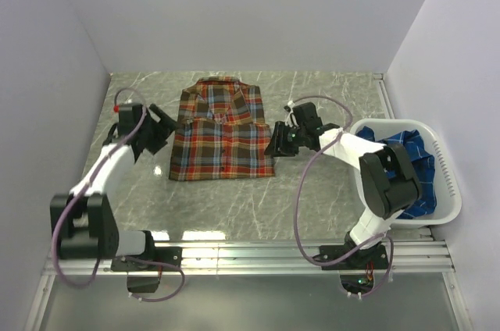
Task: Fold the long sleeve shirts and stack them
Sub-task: Fold the shirt
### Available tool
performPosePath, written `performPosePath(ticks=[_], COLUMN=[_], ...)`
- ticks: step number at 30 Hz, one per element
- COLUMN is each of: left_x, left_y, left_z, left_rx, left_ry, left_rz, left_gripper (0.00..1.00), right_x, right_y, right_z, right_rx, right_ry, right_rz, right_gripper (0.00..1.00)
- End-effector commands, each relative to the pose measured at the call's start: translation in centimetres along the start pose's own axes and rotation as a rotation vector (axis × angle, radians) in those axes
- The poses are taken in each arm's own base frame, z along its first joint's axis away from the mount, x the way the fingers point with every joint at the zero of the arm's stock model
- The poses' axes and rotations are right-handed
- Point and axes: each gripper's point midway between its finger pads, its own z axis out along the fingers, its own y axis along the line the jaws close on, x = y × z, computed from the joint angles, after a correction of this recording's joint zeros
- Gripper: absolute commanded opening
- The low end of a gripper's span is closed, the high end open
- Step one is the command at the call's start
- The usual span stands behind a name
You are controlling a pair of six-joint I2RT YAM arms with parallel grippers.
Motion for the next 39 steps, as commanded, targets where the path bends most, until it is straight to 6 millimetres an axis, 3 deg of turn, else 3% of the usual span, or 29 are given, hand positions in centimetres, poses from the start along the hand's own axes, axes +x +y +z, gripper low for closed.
performPosePath(ticks=[1, 3, 5, 6, 8, 9, 10, 12, 13, 15, 19, 21, 24, 25, 26, 27, 28, 29, 31, 32, 33, 34, 35, 36, 37, 39], left_x=[-0.8, -2.3, -2.4, -2.2, -1.7, -2.5, -2.1, -2.4, -1.9, -1.5, 0.7, 1.7, 3.0, 2.7, 4.3, 4.9, 3.9, 5.9, 5.7, 7.7, 8.4, 8.1, 10.0, 11.2, 11.2, 12.5], left_y=[-1.5, -3.1, -2.4, -4.1, -3.4, -4.4, -3.5, -3.8, -3.2, -2.3, 2.5, 4.9, 7.9, 7.7, 9.6, 10.0, 10.0, 11.8, 11.6, 13.2, 13.2, 12.3, 13.4, 12.6, 11.7, 11.4], left_z=[2.4, 3.5, 5.9, 6.5, 9.0, 9.6, 11.1, 12.3, 13.3, 14.1, 15.0, 14.4, 12.9, 12.0, 10.9, 10.2, 9.0, 7.6, 5.6, 4.3, 3.5, 2.6, 1.6, 1.0, 0.2, -1.2], left_rx=[0.015, 0.023, -0.016, 0.008, -0.032, -0.030, -0.067, -0.083, -0.104, -0.136, -0.282, -0.347, -0.420, -0.413, -0.450, -0.459, -0.435, -0.460, -0.410, -0.422, -0.410, -0.356, -0.358, -0.307, -0.253, -0.236], left_ry=[0.054, 0.043, 0.072, 0.078, 0.116, 0.096, 0.116, 0.115, 0.131, 0.136, 0.175, 0.197, 0.225, 0.208, 0.235, 0.235, 0.197, 0.232, 0.193, 0.230, 0.233, 0.205, 0.237, 0.278, 0.270, 0.303], left_rz=[0.133, 0.150, 0.146, 0.166, 0.171, 0.188, 0.202, 0.231, 0.235, 0.217, 0.134, 0.075, -0.010, -0.032, -0.054, -0.081, -0.109, -0.134, -0.182, -0.215, -0.232, -0.231, -0.248, -0.271, -0.263, -0.219], left_gripper=[0.84, 0.80, 0.72, 0.70, 0.63, 0.62, 0.60, 0.57, 0.50, 0.47, 0.38, 0.31, 0.29, 0.30, 0.30, 0.30, 0.30, 0.31, 0.35, 0.36, 0.38, 0.42, 0.45, 0.49, 0.56, 0.62], right_x=[-0.6, -0.6, 0.3, 0.6, 1.2, 1.4, 1.3, 1.6, 1.4, 1.8, 2.4, 3.1, 3.1, 2.2, 2.2, 1.7, 0.0, -0.5, -3.8, -4.2, -5.2, -7.5, -8.1, -8.9, -10.7, -11.9], right_y=[1.1, 1.5, 2.6, 2.7, 3.3, 3.1, 3.4, 3.7, 4.0, 3.5, 1.8, 0.4, -1.4, -1.6, -2.8, -3.4, -3.7, -4.5, -4.4, -5.7, -5.7, -4.6, -4.7, -4.2, -2.6, -1.8], right_z=[-1.3, -1.4, -0.9, -0.6, 0.0, 0.5, 0.7, 1.3, 1.5, 2.3, 3.9, 4.6, 5.1, 5.0, 5.2, 5.3, 5.0, 5.4, 5.5, 5.8, 6.0, 6.1, 6.8, 7.1, 7.2, 7.7], right_rx=[0.071, 0.108, 0.109, 0.121, 0.124, 0.134, 0.133, 0.125, 0.122, 0.139, 0.201, 0.241, 0.292, 0.300, 0.337, 0.351, 0.362, 0.381, 0.392, 0.417, 0.416, 0.394, 0.388, 0.373, 0.328, 0.297], right_ry=[-0.069, -0.084, -0.074, -0.071, -0.063, -0.055, -0.057, -0.047, -0.048, -0.017, 0.045, 0.084, 0.125, 0.117, 0.132, 0.133, 0.109, 0.115, 0.070, 0.085, 0.075, 0.031, 0.031, 0.020, -0.014, -0.033], right_rz=[-0.063, -0.073, -0.091, -0.095, -0.097, -0.093, -0.085, -0.089, -0.091, -0.088, -0.081, -0.080, -0.095, -0.093, -0.089, -0.099, -0.094, -0.091, -0.108, -0.090, -0.101, -0.117, -0.122, -0.147, -0.166, -0.178], right_gripper=[0.45, 0.45, 0.45, 0.45, 0.45, 0.45, 0.45, 0.45, 0.45, 0.45, 0.45, 0.45, 0.45, 0.45, 0.45, 0.45, 0.45, 0.45, 0.45, 0.45, 0.45, 0.45, 0.45, 0.45, 0.45, 0.45])
